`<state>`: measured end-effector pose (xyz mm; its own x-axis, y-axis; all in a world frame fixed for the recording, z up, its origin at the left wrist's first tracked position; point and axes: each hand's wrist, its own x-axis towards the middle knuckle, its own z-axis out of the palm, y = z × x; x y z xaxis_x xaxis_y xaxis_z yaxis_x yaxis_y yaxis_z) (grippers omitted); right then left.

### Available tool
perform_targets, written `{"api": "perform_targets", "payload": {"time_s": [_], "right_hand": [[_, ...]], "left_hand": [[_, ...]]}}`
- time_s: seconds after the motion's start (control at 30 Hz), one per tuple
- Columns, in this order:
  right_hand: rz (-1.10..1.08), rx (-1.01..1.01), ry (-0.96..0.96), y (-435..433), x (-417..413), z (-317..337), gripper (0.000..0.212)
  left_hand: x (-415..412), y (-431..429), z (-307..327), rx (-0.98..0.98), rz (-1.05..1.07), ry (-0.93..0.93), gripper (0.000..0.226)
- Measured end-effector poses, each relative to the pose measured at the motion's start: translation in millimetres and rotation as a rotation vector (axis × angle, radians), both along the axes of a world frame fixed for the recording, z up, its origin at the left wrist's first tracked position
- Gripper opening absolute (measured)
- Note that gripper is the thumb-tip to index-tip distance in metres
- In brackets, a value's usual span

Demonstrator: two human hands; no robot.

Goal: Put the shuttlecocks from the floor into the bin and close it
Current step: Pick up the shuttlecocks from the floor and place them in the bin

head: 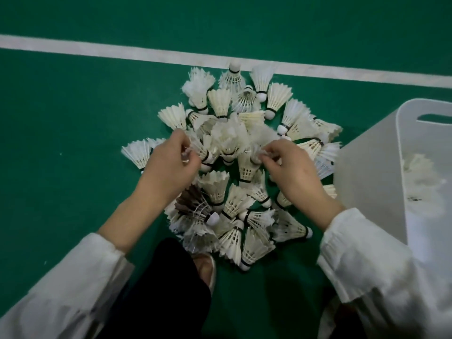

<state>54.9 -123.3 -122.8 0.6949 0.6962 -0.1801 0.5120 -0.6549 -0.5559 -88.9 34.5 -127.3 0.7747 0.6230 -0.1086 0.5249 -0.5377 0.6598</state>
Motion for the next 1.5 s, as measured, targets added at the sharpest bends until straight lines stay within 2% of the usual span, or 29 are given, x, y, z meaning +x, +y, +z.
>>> {"api": "perform_targets", "payload": {"time_s": [0.13, 0.3, 0.4, 0.5, 0.67, 0.83, 1.0, 1.2, 1.3, 1.4, 1.5], "right_hand": [[0.004, -0.081, 0.04, -4.3, -3.9, -12.8, 0.019], [-0.051, -0.055, 0.103, -6.8, -2.1, -6.0, 0.019], [-0.071, -0.026, 0.101, -6.9, 0.4, 1.6, 0.021], [-0.057, -0.011, 0.076, -6.6, 4.7, 9.9, 0.024], [0.0, 0.01, -0.022, -12.2, 23.1, 39.3, 0.025], [0.119, 0.031, -0.055, -21.7, 45.5, 92.3, 0.024], [0.141, 0.01, -0.072, -55.6, 60.5, 153.0, 0.023], [-0.009, 0.029, -0.083, -134.7, 72.4, 195.2, 0.004], [-0.143, 0.034, -0.098, -183.4, 83.8, 201.5, 0.006], [-0.243, 0.003, -0.105, -227.0, 90.3, 190.8, 0.01], [-0.324, -0.05, -0.081, -262.4, 94.4, 163.5, 0.012]], "left_hand": [[14.2, 4.1, 0.9, 0.028, -0.031, -0.032, 0.017], [50.6, 5.9, -20.5, 0.218, -0.252, 0.308, 0.048], [59.3, 3.6, -30.8, 0.312, -0.294, 0.381, 0.035], [56.7, 2.4, -25.9, 0.329, -0.26, 0.359, 0.025], [47.2, 3.6, 14.5, 0.244, -0.246, 0.319, 0.026], [38.7, -1.6, 66.5, 0.211, -0.268, 0.273, 0.035], [48.3, -26.4, 132.5, 0.103, -0.266, 0.143, 0.023], [93.9, -74.1, 205.0, 0.204, -0.395, 0.046, 0.022], [123.2, -114.1, 224.6, 0.261, -0.54, 0.08, 0.02], [150.5, -154.6, 223.2, 0.31, -0.637, 0.104, 0.015], [166.6, -195.9, 200.5, 0.254, -0.668, 0.108, 0.015]]}}
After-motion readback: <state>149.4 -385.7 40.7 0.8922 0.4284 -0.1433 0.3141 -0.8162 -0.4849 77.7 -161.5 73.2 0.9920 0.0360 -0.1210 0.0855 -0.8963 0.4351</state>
